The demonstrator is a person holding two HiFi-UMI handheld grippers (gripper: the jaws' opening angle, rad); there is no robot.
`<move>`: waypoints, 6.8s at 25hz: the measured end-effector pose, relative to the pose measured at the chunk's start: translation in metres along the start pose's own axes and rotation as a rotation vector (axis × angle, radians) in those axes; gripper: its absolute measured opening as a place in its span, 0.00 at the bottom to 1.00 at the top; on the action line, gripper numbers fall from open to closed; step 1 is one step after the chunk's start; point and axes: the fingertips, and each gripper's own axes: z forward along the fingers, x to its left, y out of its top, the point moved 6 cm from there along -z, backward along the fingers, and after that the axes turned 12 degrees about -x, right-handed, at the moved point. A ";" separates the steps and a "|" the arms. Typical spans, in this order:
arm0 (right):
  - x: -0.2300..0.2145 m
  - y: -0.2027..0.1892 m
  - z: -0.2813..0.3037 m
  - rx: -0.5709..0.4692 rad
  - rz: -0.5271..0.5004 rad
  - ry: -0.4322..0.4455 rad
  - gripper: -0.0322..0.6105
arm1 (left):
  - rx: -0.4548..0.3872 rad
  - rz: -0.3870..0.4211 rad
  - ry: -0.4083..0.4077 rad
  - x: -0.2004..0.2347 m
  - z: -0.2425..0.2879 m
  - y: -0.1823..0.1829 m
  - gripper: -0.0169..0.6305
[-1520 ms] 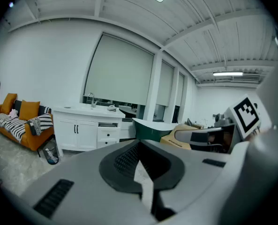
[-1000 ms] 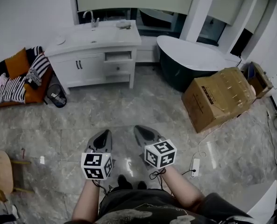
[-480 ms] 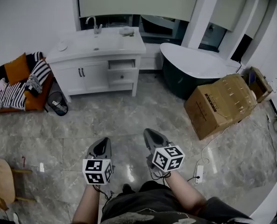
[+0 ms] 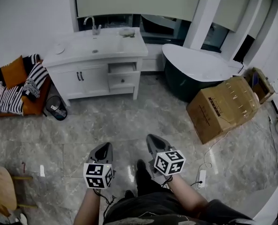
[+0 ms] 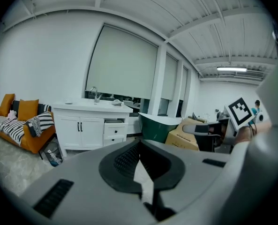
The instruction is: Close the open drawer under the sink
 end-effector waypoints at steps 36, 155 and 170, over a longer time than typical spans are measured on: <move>-0.176 0.050 0.243 0.104 0.035 0.096 0.09 | 0.050 -0.024 0.192 0.049 0.274 0.049 0.05; -0.334 -0.176 0.834 0.355 -0.156 -0.231 0.29 | 0.367 -0.166 0.157 0.366 0.646 -0.134 0.05; -0.330 -0.166 0.816 0.406 -0.165 -0.190 0.31 | 0.328 -0.193 0.166 0.358 0.628 -0.118 0.05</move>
